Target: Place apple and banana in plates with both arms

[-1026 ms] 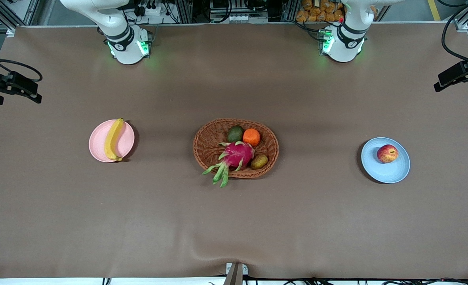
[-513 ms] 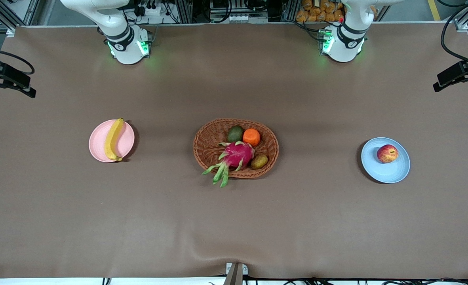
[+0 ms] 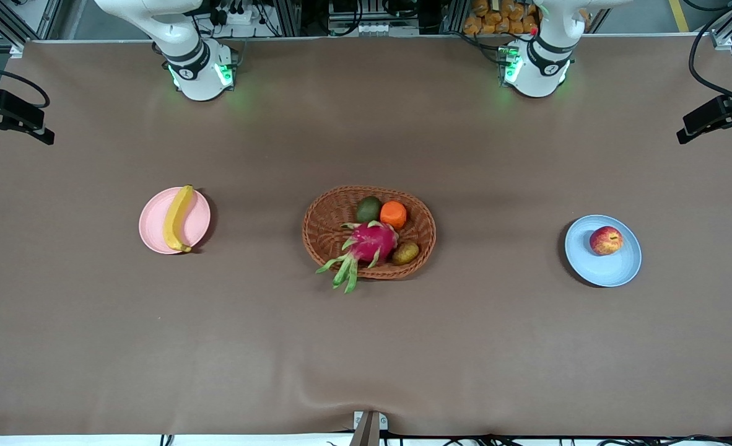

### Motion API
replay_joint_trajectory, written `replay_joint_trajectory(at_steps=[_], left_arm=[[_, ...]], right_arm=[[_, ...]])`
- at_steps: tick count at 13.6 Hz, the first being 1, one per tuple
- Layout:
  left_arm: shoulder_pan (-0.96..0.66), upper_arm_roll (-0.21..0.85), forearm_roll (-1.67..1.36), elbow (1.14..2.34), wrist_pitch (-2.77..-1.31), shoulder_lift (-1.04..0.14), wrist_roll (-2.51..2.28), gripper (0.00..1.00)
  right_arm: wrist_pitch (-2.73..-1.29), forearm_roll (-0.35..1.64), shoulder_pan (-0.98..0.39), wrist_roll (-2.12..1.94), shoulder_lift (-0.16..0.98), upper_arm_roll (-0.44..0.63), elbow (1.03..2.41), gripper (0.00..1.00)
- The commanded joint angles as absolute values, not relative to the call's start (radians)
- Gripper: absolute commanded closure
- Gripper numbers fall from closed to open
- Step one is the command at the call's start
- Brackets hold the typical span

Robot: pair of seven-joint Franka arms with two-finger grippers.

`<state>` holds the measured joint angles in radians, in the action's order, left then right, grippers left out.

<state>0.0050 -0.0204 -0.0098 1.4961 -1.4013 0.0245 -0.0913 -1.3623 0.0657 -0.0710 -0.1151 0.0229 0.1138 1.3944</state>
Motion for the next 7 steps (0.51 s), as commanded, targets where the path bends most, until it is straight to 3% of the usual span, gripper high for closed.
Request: replay_joint_trajectory(at_steps=[1,7], left_arm=[[0.0,-0.02,0.012,1.486,-1.397,0.02,-0.074,0.0],[0.0,-0.02,0.012,1.486,-1.397,0.02,-0.074,0.0]], right_arm=[[-1.362,0.081,-0.032,-0.135,-0.011,0.098,1.427,0.0],[-1.356,0.081,-0.025,-0.133,-0.008,0.098,1.427,0.0]])
